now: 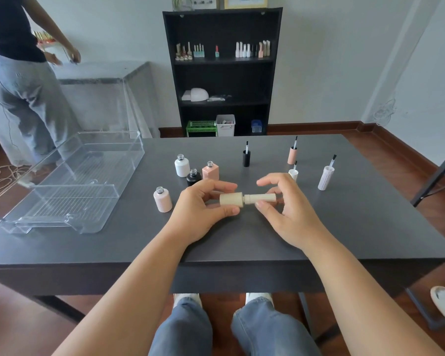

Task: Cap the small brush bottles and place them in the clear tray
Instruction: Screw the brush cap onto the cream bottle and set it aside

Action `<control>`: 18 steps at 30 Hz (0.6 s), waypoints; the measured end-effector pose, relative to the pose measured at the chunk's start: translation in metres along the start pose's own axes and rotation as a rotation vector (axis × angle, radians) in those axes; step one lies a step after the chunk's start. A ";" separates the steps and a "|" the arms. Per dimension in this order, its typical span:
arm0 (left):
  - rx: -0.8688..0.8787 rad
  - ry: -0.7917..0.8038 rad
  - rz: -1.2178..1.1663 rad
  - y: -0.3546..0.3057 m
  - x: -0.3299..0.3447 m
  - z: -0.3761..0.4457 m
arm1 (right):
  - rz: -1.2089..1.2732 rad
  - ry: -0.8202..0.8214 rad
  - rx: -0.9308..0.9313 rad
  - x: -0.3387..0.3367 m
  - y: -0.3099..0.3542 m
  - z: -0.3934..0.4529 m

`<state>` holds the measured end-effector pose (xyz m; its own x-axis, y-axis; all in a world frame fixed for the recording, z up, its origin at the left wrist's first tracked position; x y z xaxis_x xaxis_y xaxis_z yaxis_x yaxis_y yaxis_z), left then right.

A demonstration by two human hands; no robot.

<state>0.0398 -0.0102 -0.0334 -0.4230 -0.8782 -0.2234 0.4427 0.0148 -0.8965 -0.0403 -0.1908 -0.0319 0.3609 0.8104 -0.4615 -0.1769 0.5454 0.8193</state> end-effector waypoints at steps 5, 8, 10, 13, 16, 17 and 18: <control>0.033 0.047 0.045 -0.001 0.003 0.000 | -0.073 -0.031 0.045 0.001 0.000 0.001; 0.035 0.039 0.034 -0.001 0.003 0.000 | -0.066 -0.066 0.090 0.002 -0.001 0.000; 0.029 0.023 0.018 0.000 0.002 0.000 | -0.031 -0.052 0.068 0.000 0.001 0.000; 0.027 0.015 0.019 0.001 0.001 0.000 | -0.080 -0.024 -0.027 0.000 0.006 -0.002; 0.053 0.034 0.057 -0.001 0.002 0.000 | -0.061 -0.052 0.043 0.001 0.005 -0.002; 0.069 0.046 0.078 -0.002 0.003 0.000 | -0.039 -0.069 0.079 0.001 0.004 -0.002; 0.083 0.056 0.094 -0.003 0.004 0.000 | -0.009 -0.089 0.116 0.002 0.003 -0.002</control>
<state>0.0364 -0.0133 -0.0316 -0.4193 -0.8467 -0.3276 0.5454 0.0535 -0.8365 -0.0416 -0.1873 -0.0309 0.4430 0.7807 -0.4407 -0.0682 0.5195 0.8517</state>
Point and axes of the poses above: each hand's wrist, its own z-axis towards the middle knuckle, its own x-axis out of the palm, y = z × x, the point moved 3 cm from there along z, towards the middle knuckle, and after that the axes turned 10 degrees about x, right-handed, at the moved point
